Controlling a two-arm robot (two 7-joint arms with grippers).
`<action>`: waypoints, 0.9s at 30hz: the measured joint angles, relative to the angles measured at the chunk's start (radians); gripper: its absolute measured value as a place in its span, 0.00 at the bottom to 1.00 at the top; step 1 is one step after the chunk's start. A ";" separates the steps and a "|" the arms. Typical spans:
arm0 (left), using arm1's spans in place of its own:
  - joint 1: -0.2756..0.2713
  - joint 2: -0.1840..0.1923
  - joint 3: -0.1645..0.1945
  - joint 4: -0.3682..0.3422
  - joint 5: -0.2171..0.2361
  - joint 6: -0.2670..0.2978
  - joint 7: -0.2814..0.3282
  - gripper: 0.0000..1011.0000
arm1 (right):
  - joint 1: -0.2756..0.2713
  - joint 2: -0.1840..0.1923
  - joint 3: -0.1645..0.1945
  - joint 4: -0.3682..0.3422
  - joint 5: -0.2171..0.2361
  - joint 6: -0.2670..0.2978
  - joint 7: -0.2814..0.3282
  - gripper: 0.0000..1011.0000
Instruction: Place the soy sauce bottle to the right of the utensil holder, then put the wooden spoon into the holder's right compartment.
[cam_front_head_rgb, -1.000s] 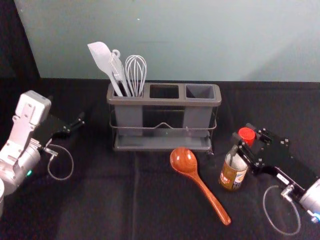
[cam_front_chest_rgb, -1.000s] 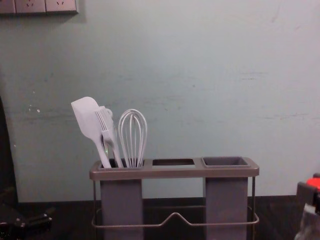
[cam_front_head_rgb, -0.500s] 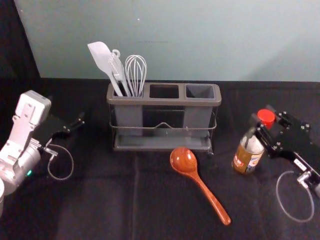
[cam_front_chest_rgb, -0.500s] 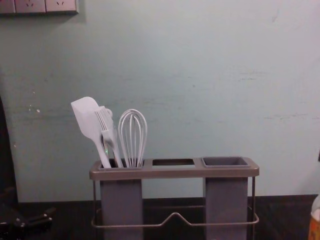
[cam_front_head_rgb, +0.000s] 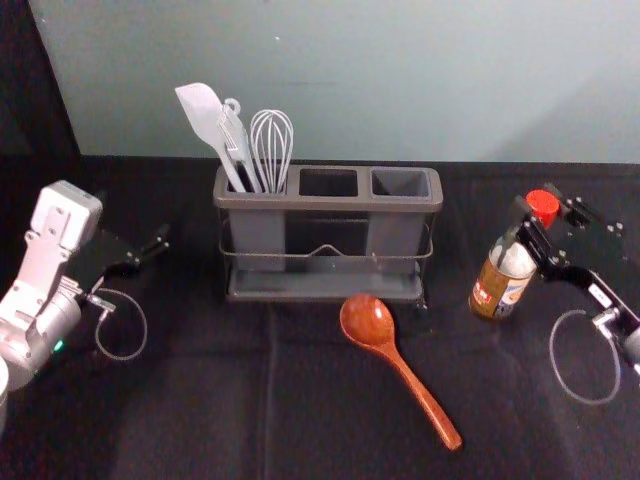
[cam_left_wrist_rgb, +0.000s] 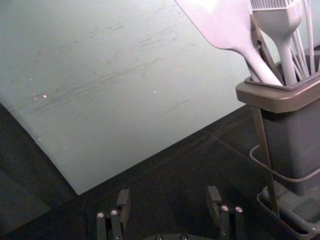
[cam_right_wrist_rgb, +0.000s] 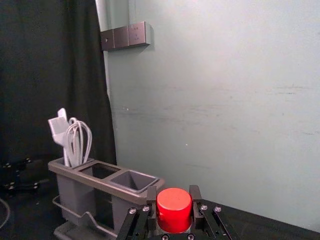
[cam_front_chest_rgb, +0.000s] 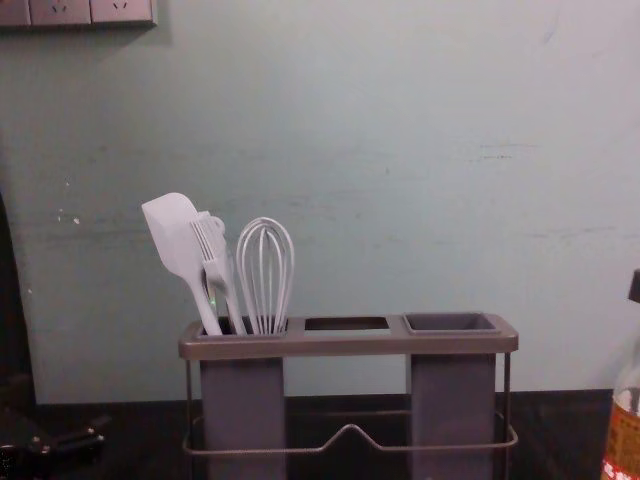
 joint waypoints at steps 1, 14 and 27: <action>0.000 0.000 0.000 0.000 0.000 0.000 0.000 0.99 | 0.007 -0.004 -0.002 0.007 -0.003 0.000 0.000 0.39; 0.000 0.000 0.000 0.000 0.000 0.000 0.000 0.99 | 0.146 -0.071 -0.048 0.164 -0.035 -0.011 0.020 0.39; 0.000 0.000 0.000 0.000 0.000 0.000 0.000 0.99 | 0.273 -0.115 -0.095 0.311 -0.071 -0.015 0.037 0.39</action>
